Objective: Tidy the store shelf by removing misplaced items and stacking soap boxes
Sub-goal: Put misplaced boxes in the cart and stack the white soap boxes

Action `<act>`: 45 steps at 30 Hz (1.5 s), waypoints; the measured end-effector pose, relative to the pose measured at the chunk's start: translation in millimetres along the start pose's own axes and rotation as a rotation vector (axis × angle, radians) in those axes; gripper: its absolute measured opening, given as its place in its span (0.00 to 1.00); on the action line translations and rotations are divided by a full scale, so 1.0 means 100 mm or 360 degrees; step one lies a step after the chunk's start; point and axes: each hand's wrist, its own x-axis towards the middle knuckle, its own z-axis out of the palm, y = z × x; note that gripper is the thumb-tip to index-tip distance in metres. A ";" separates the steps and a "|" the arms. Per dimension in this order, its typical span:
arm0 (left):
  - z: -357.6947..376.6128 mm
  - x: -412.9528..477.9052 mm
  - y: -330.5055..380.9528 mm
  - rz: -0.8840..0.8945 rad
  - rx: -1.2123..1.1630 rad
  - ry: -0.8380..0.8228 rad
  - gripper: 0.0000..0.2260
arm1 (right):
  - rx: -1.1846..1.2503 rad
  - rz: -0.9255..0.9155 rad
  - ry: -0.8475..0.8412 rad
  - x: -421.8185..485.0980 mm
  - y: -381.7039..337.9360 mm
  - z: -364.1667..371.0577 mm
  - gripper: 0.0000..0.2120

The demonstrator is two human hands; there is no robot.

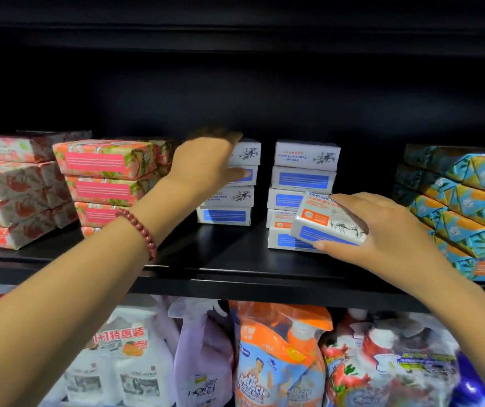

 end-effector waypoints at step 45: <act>-0.10 -0.54 0.53 0.0427 -0.0454 0.0512 0.20 | 0.0086 -0.0059 0.0376 -0.24 0.09 0.13 0.20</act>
